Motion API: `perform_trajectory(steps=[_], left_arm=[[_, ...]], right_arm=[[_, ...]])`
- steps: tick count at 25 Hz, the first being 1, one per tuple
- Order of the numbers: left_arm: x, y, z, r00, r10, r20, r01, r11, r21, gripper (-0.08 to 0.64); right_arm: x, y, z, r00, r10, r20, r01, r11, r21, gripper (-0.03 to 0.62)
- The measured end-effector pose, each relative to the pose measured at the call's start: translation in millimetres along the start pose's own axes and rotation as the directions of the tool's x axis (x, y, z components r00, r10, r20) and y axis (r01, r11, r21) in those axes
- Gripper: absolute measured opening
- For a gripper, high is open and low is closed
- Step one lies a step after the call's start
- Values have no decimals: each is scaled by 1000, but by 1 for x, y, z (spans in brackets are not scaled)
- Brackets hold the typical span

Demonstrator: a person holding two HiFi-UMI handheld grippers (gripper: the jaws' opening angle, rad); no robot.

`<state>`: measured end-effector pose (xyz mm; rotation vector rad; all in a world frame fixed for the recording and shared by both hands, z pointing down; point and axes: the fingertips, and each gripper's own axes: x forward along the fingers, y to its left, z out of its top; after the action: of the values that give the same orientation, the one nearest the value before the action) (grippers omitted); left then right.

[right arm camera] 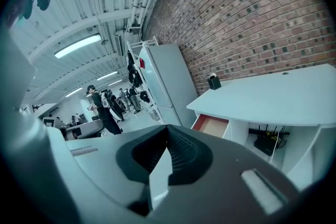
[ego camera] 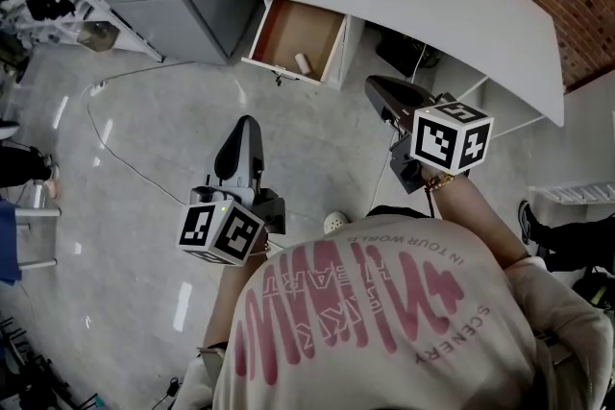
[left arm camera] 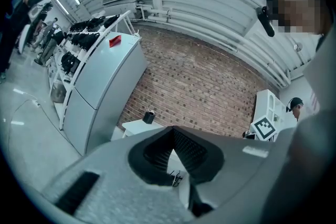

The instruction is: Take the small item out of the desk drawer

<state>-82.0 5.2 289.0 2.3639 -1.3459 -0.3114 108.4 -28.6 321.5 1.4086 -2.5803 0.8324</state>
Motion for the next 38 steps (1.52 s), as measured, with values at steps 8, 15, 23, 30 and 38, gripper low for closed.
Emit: perform_trajectory(steps=[8,15,23,30,38], left_arm=[[-7,6,-15,999,41,-10,-41,998,-48,5],[-8,18,-15,997,82,0,-82,996,-47,5],[10,45,0,985,170,37,-168,985,-32,5],[43,75,14,972,232,50,-230,973,-36,5],[71,109,22,945,322,49,-320,946,-48,5]], right_arm=[[9,-6,-14,999,-6,-37,6,1000,-3,14],[34,-9,-27,996,36,-80,-35,999,20,84],[81,-27,-16,989,88,-118,-86,996,26,94],[138,-49,-1,978,118,-174,-114,993,32,109],[202,-91,1,957,109,-270,-104,994,32,126]])
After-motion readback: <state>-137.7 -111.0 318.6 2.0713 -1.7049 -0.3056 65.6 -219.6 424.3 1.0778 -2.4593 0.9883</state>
